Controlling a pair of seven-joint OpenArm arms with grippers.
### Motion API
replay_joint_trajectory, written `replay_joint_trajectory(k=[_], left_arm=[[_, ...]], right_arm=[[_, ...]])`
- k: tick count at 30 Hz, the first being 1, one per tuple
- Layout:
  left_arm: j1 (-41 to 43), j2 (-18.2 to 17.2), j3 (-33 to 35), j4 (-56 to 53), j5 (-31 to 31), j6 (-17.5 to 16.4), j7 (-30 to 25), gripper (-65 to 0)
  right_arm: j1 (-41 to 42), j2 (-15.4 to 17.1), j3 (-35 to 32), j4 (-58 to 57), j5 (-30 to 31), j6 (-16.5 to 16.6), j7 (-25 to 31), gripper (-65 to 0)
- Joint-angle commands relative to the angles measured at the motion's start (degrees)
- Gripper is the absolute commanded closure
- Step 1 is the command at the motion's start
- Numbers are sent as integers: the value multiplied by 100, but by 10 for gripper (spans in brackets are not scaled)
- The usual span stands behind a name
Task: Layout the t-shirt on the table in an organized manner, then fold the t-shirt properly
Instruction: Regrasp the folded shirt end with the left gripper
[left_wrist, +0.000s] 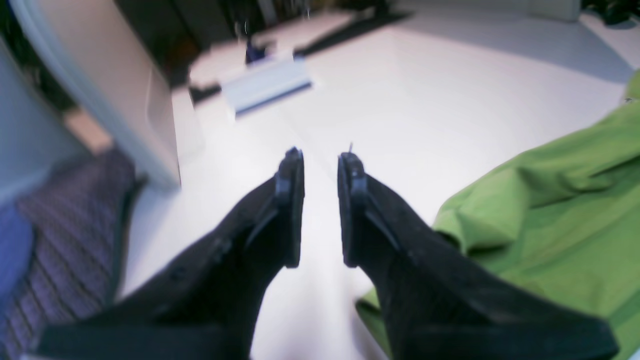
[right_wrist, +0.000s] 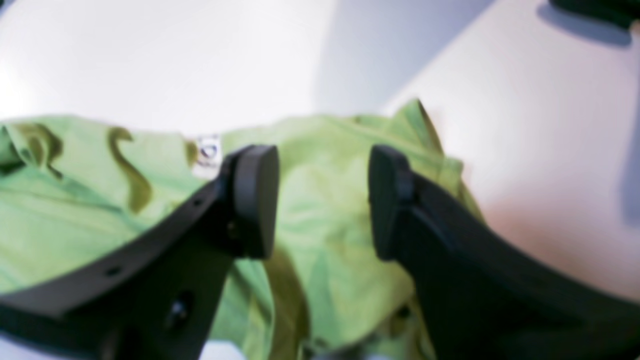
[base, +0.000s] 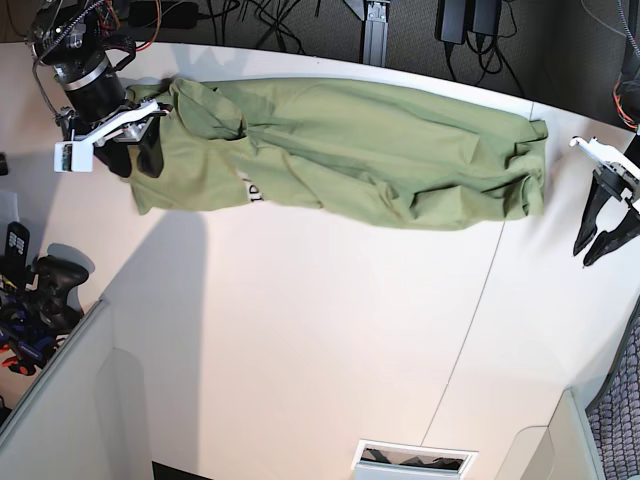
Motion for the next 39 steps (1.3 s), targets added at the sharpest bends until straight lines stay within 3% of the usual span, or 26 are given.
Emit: replay_joint_trajectory(k=[1,3,6,7,12,14,16,24,39], left_arm=[[-243,22,37,28,-286,85,166,-143],[-632,164,251,-160,-514,431,800,-77],[-1143,192,741,-542,-522,468,1141,-7],[-1266,192,890,-645,-404,466,1250,0],[-1329,160,1517,-828,254,420,1580,0],[-1228,81,1718,-802,584,26,1408,0],[-1088,-39,1888,-710,844,-56,1165,0],[-581,-442,1943,-413,977,-56,1147,0],[-411,-457,1956,-415,1261,-56,1405,0]], right_arm=[[79,74,37,81,68,20,164,-293],[125,74,37,81,68,20,166,-248],[125,74,37,81,57,24,157,-22],[125,74,37,79,13,24,144,0],[125,74,37,66,-190,22,146,0],[127,74,37,66,-168,22,151,0],[125,74,37,66,-173,22,151,0],[127,74,37,66,-170,22,153,0],[127,-105,37,66,-170,20,166,0]])
